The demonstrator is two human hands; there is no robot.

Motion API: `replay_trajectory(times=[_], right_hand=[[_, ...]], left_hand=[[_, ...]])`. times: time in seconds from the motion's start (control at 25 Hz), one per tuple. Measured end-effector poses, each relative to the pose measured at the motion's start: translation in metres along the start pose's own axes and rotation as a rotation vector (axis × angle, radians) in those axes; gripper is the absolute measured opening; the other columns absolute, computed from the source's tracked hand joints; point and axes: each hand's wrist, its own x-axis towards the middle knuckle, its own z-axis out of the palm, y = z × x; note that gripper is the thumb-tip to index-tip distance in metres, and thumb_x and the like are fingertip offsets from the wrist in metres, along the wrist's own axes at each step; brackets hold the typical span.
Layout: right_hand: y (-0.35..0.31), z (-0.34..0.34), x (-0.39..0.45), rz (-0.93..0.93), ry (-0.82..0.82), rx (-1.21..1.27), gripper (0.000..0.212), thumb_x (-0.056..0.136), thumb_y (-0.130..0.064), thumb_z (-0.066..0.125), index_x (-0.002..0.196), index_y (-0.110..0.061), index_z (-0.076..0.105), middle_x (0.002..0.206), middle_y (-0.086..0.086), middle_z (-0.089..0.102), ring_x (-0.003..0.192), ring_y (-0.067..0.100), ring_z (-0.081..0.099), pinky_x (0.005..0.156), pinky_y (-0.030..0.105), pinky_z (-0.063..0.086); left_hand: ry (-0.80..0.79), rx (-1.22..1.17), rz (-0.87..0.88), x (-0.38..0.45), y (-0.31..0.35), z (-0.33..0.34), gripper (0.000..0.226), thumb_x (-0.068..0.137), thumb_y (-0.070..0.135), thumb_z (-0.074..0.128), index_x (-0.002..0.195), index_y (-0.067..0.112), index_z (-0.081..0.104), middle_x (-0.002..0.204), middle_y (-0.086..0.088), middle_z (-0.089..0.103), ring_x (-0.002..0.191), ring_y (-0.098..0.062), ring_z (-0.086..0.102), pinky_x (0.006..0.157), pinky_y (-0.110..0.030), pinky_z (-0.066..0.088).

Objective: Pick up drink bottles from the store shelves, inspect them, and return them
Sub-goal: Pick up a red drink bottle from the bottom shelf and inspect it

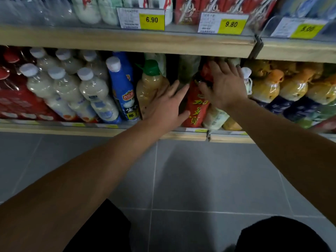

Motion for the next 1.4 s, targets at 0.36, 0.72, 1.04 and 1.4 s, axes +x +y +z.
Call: replay_trajectory(times=[0.36,0.72,1.04,1.4], right_hand=[[0.003,0.008,-0.029,0.038,0.307,0.457,0.038,0.088,-0.032,0.061,0.12,-0.011,0.062,0.112,0.008,0.06,0.098,0.013,0.051,0.083,0.012,0.035],[0.0,0.017,-0.076,0.081,0.308,0.674,0.051,0.085,-0.03,0.064,0.133,-0.012,0.058,0.121,0.0,0.064,0.112,0.015,0.06,0.099,0.036,0.051],[-0.042,-0.014,-0.091,0.072,0.395,0.721,0.053,0.082,-0.035,0.065,0.131,-0.015,0.061,0.119,0.0,0.068,0.111,0.017,0.063,0.096,0.04,0.052],[-0.043,0.013,-0.144,0.233,0.199,0.68,0.042,0.088,-0.032,0.068,0.128,-0.018,0.063,0.1,-0.012,0.065,0.1,0.009,0.063,0.091,0.024,0.051]], left_hand=[[0.031,-0.559,-0.107,0.022,0.023,0.054,0.117,0.071,0.045,0.085,0.157,0.039,0.006,0.159,-0.001,0.037,0.14,-0.024,0.044,0.112,-0.039,0.041],[0.295,-0.844,0.0,0.022,0.05,0.08,0.099,0.067,0.034,0.09,0.151,0.024,0.038,0.14,0.004,0.059,0.128,-0.008,0.055,0.105,-0.03,0.048],[0.337,-0.83,0.058,-0.017,0.038,0.038,0.099,0.062,0.033,0.091,0.147,0.025,0.041,0.13,0.009,0.064,0.119,-0.005,0.061,0.097,-0.036,0.053],[0.02,-0.863,-0.025,-0.069,0.03,0.071,0.106,0.052,0.037,0.091,0.146,0.027,0.043,0.126,0.01,0.066,0.115,-0.004,0.062,0.101,-0.034,0.051]])
